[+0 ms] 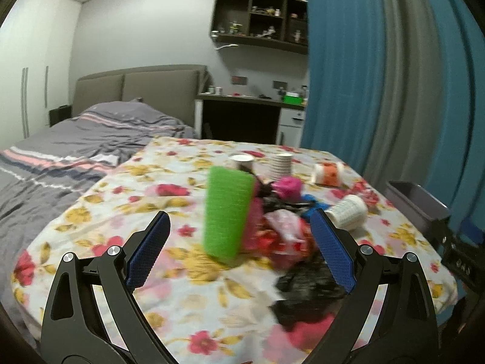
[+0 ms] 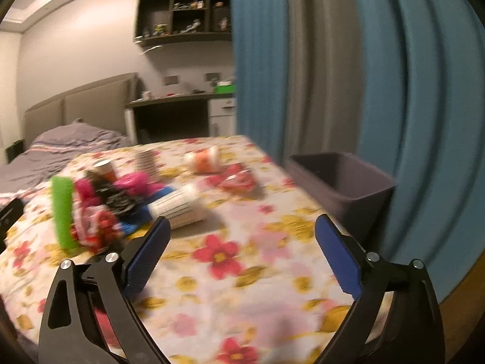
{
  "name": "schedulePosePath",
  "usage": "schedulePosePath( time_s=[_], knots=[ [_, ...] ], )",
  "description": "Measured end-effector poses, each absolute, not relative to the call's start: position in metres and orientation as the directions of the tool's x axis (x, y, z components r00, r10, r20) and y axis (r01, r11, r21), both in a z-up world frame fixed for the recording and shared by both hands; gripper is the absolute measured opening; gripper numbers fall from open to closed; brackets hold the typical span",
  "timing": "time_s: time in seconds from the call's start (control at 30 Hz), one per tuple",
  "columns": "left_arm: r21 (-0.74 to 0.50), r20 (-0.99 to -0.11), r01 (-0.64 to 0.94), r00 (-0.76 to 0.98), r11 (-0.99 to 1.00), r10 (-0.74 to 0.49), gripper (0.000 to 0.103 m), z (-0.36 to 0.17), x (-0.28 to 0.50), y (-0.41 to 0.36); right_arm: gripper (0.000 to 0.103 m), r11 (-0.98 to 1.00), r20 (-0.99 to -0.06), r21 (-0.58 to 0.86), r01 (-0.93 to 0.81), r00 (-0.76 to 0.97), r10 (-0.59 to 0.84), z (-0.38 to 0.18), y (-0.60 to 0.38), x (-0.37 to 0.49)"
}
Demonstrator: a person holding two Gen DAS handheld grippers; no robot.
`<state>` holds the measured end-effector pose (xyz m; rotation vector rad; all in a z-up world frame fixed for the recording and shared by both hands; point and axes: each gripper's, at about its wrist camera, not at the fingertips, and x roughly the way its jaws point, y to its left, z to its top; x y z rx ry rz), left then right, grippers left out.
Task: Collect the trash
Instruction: 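Lower the right tool onto the black plastic bag and close it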
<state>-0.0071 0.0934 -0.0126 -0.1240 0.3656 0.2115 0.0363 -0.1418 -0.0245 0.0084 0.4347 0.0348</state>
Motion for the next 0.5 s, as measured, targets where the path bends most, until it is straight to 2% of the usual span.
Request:
schedulePosePath(
  time_s=[0.13, 0.2, 0.27, 0.43, 0.5],
  knots=[
    [-0.105, -0.364, -0.267, 0.907, 0.958, 0.213, 0.092, -0.015, -0.01, 0.113, 0.089, 0.984, -0.462, 0.048, -0.171, 0.869, 0.174, -0.04, -0.105, 0.036],
    [-0.103, -0.359, -0.278, 0.906, 0.955, 0.225, 0.092, -0.017, -0.015, 0.122, 0.08, 0.971, -0.48, 0.049, -0.234, 0.847, 0.228, -0.048, -0.087, 0.036],
    [-0.1, -0.355, -0.289, 0.904, 0.952, 0.237, 0.092, -0.018, -0.019, 0.129, 0.079, 0.955, -0.504, 0.053, -0.291, 0.818, 0.277, -0.056, -0.07, 0.038],
    [-0.104, -0.362, -0.299, 0.9, 0.949, 0.244, 0.092, -0.023, -0.024, 0.14, 0.07, 0.92, -0.561, 0.111, -0.377, 0.74, 0.371, -0.071, -0.045, 0.047],
    [-0.111, -0.367, -0.299, 0.899, 0.948, 0.24, 0.092, -0.025, -0.025, 0.144, 0.062, 0.912, -0.579, 0.124, -0.391, 0.718, 0.386, -0.076, -0.04, 0.05]
  ],
)
